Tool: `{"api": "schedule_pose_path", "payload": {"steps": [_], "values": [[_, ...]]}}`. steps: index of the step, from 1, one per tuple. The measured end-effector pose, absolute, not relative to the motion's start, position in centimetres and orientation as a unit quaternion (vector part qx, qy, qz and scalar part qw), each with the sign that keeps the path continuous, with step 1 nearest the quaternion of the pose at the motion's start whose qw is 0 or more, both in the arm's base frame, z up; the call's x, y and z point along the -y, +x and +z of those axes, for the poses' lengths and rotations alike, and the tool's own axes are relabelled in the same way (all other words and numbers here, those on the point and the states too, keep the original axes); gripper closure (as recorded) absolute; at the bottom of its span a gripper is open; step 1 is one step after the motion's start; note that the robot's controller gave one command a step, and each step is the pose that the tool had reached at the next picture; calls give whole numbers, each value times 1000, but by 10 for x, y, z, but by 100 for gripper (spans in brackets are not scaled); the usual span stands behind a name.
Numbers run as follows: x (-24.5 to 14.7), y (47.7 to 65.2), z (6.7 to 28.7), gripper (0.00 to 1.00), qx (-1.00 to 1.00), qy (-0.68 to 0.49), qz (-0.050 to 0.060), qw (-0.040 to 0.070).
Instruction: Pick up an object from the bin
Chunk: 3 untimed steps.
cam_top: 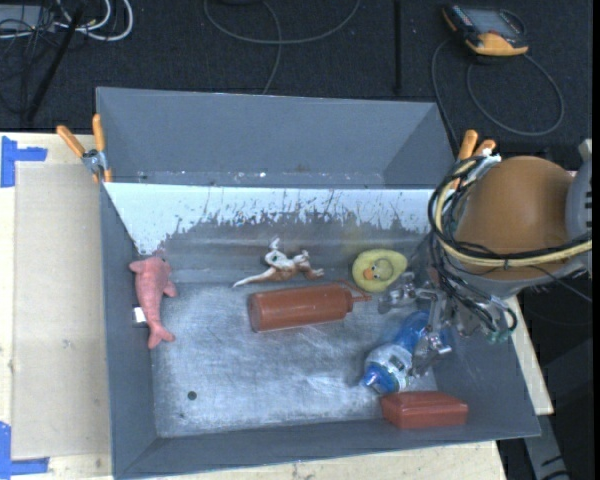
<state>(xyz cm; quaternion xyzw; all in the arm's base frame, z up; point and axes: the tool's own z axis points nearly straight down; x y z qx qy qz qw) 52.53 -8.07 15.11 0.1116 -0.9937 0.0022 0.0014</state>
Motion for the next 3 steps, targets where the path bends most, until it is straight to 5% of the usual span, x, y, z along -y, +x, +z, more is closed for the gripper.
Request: {"api": "schedule_pose_path", "payload": {"steps": [1,2,3], "values": [[87,537,125,0,999,47,-4,5],[129,533,81,100,980,200,-11,-5],[129,533,81,100,980,200,-11,-5]]}}
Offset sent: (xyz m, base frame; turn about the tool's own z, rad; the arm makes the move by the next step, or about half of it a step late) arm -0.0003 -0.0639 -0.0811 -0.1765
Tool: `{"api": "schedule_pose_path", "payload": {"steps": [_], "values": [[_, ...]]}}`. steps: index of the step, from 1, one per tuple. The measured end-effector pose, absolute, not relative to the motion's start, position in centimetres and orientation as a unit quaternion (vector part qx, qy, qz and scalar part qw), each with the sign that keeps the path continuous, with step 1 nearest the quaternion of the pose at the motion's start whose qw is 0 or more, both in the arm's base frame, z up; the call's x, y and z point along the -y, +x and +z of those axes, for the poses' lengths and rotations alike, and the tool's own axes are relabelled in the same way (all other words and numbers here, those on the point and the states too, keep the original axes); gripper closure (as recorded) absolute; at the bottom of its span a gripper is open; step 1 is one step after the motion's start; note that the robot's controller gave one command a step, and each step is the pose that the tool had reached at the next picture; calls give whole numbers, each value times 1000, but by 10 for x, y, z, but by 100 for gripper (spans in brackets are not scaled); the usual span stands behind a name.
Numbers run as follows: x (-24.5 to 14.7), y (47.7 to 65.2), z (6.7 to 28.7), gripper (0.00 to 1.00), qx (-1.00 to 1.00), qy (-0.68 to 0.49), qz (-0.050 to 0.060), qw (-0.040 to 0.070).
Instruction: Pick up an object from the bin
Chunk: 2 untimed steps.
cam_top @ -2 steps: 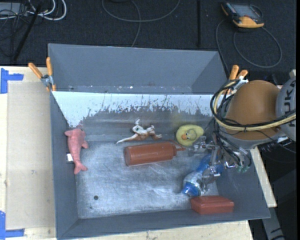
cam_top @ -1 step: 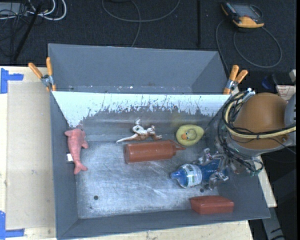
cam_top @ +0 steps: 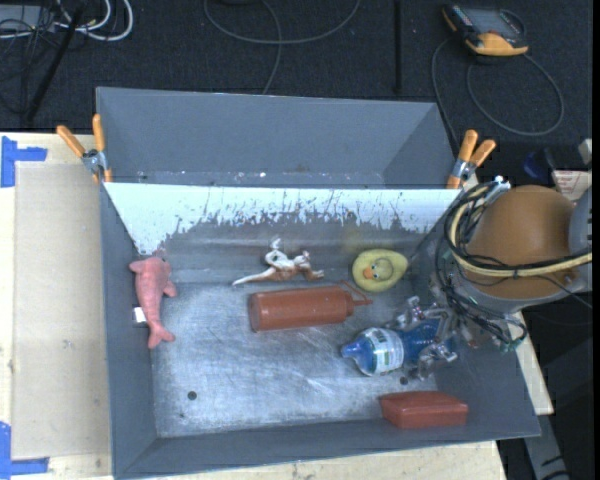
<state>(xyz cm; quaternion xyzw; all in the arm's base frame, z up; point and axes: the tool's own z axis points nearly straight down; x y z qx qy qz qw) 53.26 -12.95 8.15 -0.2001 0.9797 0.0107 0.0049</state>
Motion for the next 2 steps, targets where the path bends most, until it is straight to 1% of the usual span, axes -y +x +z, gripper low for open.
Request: {"api": "schedule_pose_path", "payload": {"steps": [1,2], "values": [[129,532,83,100,-980,-201,10,4],[128,529,95,100,-979,-203,8,0]]}}
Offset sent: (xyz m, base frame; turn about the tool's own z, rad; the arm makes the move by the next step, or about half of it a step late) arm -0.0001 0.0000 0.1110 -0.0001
